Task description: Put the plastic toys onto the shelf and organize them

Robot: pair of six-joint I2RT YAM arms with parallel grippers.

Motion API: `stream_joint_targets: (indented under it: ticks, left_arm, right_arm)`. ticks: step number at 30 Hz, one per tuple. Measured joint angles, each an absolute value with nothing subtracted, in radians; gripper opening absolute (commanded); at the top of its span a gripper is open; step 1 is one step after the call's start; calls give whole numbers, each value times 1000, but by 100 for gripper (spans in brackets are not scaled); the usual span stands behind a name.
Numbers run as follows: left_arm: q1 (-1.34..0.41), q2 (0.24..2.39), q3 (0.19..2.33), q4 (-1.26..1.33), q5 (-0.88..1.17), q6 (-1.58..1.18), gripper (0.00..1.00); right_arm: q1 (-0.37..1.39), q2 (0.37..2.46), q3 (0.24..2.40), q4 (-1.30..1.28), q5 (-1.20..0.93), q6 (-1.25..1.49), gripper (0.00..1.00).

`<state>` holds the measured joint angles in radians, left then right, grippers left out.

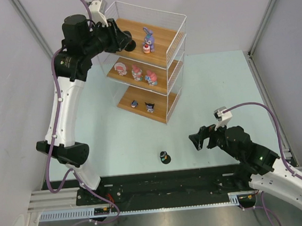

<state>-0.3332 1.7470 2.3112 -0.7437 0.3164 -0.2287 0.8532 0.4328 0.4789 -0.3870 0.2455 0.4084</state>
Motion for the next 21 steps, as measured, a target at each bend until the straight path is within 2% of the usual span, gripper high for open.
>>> stream_joint_targets:
  ticks: [21]
  left_arm:
    - [-350, 1765, 2311, -743, 300, -229, 30]
  right_arm:
    - [853, 433, 479, -387, 245, 408, 100]
